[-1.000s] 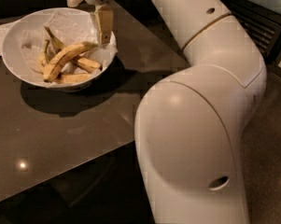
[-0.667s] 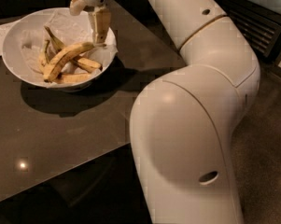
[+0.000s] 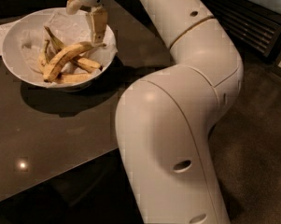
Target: Pick banana from white bowl
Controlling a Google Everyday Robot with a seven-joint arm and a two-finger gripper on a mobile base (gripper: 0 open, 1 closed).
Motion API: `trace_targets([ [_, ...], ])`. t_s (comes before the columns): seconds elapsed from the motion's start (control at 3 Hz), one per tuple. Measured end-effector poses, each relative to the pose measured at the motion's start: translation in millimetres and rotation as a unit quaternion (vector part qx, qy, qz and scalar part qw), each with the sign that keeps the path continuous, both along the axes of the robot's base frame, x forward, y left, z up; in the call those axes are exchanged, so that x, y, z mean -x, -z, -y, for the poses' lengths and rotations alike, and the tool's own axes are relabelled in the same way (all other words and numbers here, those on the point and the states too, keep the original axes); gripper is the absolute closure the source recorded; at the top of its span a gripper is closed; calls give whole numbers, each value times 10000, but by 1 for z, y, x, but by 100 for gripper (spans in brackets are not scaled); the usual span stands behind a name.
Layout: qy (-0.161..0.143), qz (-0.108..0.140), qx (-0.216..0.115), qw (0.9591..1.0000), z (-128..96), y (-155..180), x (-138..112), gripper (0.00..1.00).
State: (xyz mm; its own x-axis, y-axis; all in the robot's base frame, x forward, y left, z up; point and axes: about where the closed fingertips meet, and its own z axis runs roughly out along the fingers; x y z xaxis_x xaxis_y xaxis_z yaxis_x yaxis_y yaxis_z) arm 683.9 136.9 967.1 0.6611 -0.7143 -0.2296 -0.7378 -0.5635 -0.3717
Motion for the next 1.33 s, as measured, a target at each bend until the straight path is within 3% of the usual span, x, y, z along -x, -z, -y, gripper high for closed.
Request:
trace_targets([
  [0.33, -79, -6, -29, 10000, -11, 6, -7, 32],
  [1.0, -94, -242, -90, 9996, -25, 22, -10, 33],
  [1.33, 15, -390, -116, 9992, -31, 27, -10, 40],
])
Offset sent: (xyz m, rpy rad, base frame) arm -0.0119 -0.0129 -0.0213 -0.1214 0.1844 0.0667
